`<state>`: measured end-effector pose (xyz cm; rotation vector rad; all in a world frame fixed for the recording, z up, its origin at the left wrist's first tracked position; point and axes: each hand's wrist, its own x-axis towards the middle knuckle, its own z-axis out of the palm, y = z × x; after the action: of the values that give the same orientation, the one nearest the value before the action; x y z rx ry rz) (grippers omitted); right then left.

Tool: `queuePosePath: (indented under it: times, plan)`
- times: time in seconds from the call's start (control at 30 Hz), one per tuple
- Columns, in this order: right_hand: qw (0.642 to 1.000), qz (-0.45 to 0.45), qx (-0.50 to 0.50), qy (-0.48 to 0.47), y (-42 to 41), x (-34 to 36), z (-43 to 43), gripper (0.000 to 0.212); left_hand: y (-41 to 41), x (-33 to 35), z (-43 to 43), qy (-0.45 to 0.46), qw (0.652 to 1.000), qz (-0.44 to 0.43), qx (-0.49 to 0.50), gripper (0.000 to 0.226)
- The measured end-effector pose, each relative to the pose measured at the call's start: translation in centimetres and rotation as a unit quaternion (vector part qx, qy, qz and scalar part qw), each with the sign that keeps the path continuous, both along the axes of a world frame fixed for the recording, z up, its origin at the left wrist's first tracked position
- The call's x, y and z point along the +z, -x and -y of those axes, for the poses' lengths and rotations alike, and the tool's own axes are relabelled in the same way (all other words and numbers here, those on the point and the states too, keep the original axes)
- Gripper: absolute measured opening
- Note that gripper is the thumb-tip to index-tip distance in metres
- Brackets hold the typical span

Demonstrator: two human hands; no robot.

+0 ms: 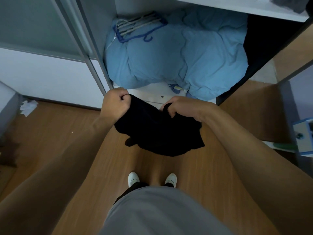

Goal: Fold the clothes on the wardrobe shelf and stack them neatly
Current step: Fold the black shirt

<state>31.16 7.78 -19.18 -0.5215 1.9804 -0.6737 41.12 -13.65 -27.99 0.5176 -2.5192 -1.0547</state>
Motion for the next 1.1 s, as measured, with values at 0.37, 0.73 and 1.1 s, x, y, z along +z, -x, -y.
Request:
queuePosePath:
  times: [0.37,0.73,1.1]
  plan:
    - [0.996,0.082,-0.027,0.029,-0.5,0.7,1.4,0.005,3.7,1.0,-3.1,-0.169,0.98,0.097,-0.043,0.014]
    - [0.973,0.155,-0.155,0.077,-0.4,-0.8,-0.1,0.05,-0.6,-1.7,-6.1,-0.507,0.842,0.184,0.007,0.026]
    - [0.951,0.21,-0.189,0.129,-0.9,-0.5,0.1,0.047,-3.7,-0.4,-7.2,-0.583,0.771,0.102,-0.236,0.024]
